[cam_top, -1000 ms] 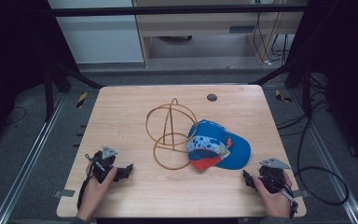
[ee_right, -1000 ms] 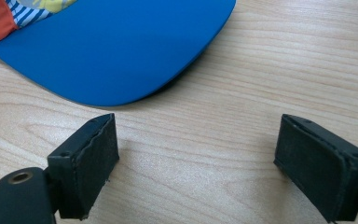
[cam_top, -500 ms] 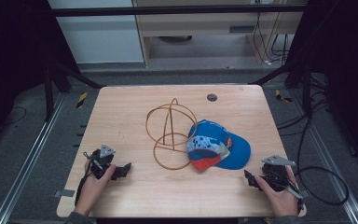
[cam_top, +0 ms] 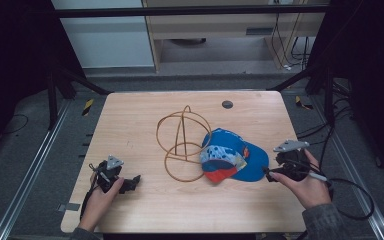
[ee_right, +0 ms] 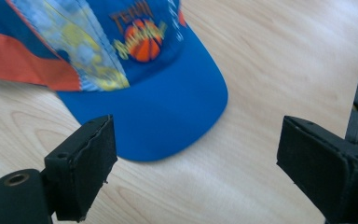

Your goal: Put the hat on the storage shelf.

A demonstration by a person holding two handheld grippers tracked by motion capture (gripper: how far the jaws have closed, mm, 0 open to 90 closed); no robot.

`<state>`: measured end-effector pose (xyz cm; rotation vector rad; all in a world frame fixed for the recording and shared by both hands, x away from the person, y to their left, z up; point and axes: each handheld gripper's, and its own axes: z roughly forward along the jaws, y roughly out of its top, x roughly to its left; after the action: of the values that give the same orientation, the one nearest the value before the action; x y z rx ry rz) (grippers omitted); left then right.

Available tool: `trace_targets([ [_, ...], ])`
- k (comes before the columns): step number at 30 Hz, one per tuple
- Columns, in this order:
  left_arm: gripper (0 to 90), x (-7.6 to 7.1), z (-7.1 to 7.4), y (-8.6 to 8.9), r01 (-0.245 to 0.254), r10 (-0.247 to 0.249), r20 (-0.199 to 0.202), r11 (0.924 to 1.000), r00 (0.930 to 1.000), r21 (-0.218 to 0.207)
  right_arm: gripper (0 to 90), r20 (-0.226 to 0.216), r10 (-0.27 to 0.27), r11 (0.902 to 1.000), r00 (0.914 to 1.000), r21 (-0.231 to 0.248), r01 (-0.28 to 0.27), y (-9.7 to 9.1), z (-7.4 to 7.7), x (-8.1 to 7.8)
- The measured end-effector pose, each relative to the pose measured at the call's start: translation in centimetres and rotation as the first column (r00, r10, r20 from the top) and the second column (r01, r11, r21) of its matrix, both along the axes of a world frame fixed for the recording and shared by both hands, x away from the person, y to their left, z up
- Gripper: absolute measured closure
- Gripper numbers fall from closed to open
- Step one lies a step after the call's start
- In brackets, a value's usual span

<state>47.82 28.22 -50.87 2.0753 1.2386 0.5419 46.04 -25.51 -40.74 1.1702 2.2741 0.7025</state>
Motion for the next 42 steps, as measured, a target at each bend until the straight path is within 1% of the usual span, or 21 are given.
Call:
trace_targets([
  [4,0.0,0.0,0.0,0.0,0.000,0.000,0.000,1.0000,1.0000,0.000,11.0,-0.021,0.061,0.9976,0.9979,-0.033,-0.062,0.9,1.0,0.8],
  [6,0.0,0.0,0.0,0.0,0.001,-0.001,0.000,1.0000,1.0000,0.000,10.9,-0.047,0.119,0.9921,0.9918,-0.035,-0.121,1.9,1.8,1.7],
  [10,0.0,0.0,0.0,0.1,0.006,-0.006,0.001,1.0000,1.0000,-0.006,11.8,-0.071,0.173,0.9838,0.9824,-0.034,-0.176,2.9,2.4,2.6],
  [11,0.0,0.0,0.0,0.1,0.006,-0.006,0.001,1.0000,1.0000,-0.006,11.8,-0.071,0.173,0.9838,0.9824,-0.034,-0.176,2.9,2.4,2.6],
  [12,0.0,0.0,0.0,0.1,0.010,-0.010,-0.001,0.9999,0.9999,0.000,12.0,-0.085,0.201,0.9783,0.9759,-0.035,-0.204,3.5,2.6,3.0],
  [13,0.0,0.0,0.0,0.2,0.012,-0.012,-0.001,0.9999,0.9999,0.001,12.0,-0.085,0.201,0.9783,0.9759,-0.035,-0.204,3.5,2.6,3.0],
  [14,0.0,0.0,0.0,0.2,0.010,-0.010,0.000,0.9999,0.9999,0.001,12.2,-0.093,0.221,0.9730,0.9708,-0.047,-0.226,3.9,2.8,3.5],
  [22,0.0,0.1,0.0,0.6,-0.007,0.007,0.001,1.0000,1.0000,-0.005,12.3,-0.112,0.268,0.9586,0.9569,-0.068,-0.276,4.9,3.9,4.8],
  [23,0.0,0.1,0.0,0.8,-0.009,0.009,-0.003,1.0000,1.0000,0.004,11.9,-0.121,0.287,0.9521,0.9504,-0.074,-0.297,5.3,4.1,5.0],
  [26,0.0,0.1,0.0,0.8,-0.011,0.011,-0.001,0.9999,0.9999,0.001,11.8,-0.136,0.314,0.9403,0.9397,-0.093,-0.327,6.0,4.4,5.4],
  [27,0.0,0.1,0.0,0.8,-0.011,0.011,-0.001,0.9999,0.9999,0.001,11.8,-0.136,0.314,0.9403,0.9397,-0.093,-0.327,6.0,4.4,5.4],
  [28,0.0,0.1,0.0,0.8,-0.011,0.011,-0.001,0.9999,0.9999,0.001,11.5,-0.141,0.321,0.9363,0.9367,-0.103,-0.336,6.2,4.5,5.5],
  [29,0.0,0.1,0.0,0.8,-0.011,0.011,-0.001,0.9999,0.9999,0.001,11.5,-0.144,0.337,0.9298,0.9305,-0.104,-0.353,6.5,4.7,5.7],
  [32,0.0,0.1,0.0,0.8,-0.011,0.011,-0.001,0.9999,0.9999,0.001,10.4,-0.152,0.364,0.9199,0.9189,-0.095,-0.380,7.2,4.8,6.2],
  [33,0.0,0.1,0.0,0.8,-0.011,0.011,-0.001,0.9999,0.9999,0.001,10.4,-0.152,0.364,0.9199,0.9189,-0.095,-0.380,7.2,4.8,6.2],
  [36,0.0,0.1,0.0,0.8,-0.011,0.011,0.000,0.9999,0.9999,0.001,11.4,-0.173,0.375,0.9134,0.9108,-0.099,-0.395,7.9,4.1,6.8],
  [37,0.0,0.1,0.0,0.8,-0.013,0.013,0.000,0.9999,0.9999,-0.002,14.1,-0.183,0.381,0.9100,0.9063,-0.099,-0.403,8.0,3.9,7.0],
  [38,0.0,0.1,0.0,0.8,-0.012,0.012,0.000,0.9999,0.9999,-0.001,17.8,-0.198,0.398,0.9030,0.8958,-0.088,-0.420,8.1,3.6,7.4],
  [39,0.0,0.1,0.0,0.8,-0.011,0.011,-0.001,0.9999,0.9999,0.001,18.2,-0.206,0.404,0.9010,0.8913,-0.079,-0.427,8.2,3.4,7.7],
  [40,0.0,0.1,0.0,0.8,-0.013,0.013,0.001,0.9999,0.9999,0.000,18.1,-0.216,0.400,0.9035,0.8908,-0.071,-0.423,8.2,3.1,8.1],
  [42,0.0,0.1,0.0,0.8,-0.013,0.013,0.001,0.9999,0.9999,0.000,17.8,-0.229,0.403,0.9026,0.8861,-0.060,-0.426,8.2,2.7,8.8],
])
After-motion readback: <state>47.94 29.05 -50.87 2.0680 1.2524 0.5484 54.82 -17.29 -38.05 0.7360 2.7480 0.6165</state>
